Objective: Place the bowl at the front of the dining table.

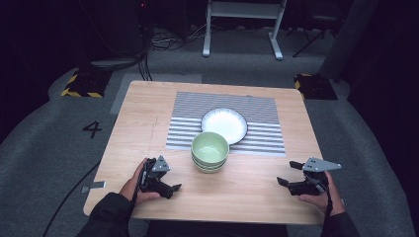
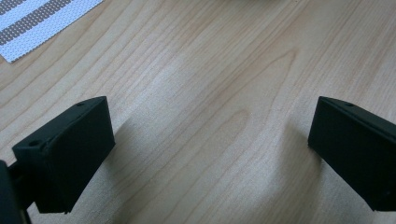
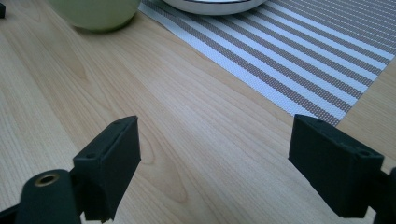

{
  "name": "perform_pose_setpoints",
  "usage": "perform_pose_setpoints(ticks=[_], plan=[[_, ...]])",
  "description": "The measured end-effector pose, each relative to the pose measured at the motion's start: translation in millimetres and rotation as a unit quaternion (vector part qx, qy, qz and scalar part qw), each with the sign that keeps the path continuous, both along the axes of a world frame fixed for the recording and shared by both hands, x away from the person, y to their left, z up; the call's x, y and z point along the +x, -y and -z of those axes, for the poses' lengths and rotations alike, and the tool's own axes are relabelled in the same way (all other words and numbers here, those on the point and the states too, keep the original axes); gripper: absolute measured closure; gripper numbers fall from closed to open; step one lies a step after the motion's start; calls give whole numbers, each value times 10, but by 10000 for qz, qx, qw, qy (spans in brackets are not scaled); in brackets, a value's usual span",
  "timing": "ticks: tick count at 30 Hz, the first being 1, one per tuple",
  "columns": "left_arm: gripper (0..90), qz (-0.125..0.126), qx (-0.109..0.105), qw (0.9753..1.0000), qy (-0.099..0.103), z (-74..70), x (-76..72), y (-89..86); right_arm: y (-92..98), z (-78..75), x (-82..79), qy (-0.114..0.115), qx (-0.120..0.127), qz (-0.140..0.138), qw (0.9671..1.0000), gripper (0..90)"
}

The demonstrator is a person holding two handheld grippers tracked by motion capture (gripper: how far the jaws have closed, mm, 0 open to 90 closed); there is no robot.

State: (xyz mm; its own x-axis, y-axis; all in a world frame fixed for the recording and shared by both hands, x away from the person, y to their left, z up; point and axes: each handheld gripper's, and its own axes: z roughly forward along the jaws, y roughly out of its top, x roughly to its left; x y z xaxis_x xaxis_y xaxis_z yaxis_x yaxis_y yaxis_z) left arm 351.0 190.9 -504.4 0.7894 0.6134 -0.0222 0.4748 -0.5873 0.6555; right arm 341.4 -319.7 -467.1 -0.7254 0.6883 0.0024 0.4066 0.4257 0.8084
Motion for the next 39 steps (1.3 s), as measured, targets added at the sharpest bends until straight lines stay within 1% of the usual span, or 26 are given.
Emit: perform_pose_setpoints(ticks=[1,8,13,18,22,25,32,39], plan=[[3,1,1,10000,0,0,0,0,-1,-15,-5,39,-44,8,10000,173],[3,1,3,10000,1,0,0,0,-22,-77,4,145,-9,-25,9999,174],[3,0,-4,10000,-4,0,0,0,-83,-128,26,209,-95,-92,9997,179],[3,0,-2,10000,-2,0,0,0,-146,-172,53,259,-93,-163,9995,181],[3,2,-1,10000,-2,0,0,0,-214,-197,77,261,-122,-250,9993,190],[3,2,-3,10000,-3,0,0,0,-270,-227,96,280,-119,-345,9989,229],[3,2,-1,10000,-1,0,0,0,-460,-299,158,373,-288,-554,9973,224],[3,2,-1,10000,-2,0,0,0,-647,-378,223,454,-280,-750,9958,218]])
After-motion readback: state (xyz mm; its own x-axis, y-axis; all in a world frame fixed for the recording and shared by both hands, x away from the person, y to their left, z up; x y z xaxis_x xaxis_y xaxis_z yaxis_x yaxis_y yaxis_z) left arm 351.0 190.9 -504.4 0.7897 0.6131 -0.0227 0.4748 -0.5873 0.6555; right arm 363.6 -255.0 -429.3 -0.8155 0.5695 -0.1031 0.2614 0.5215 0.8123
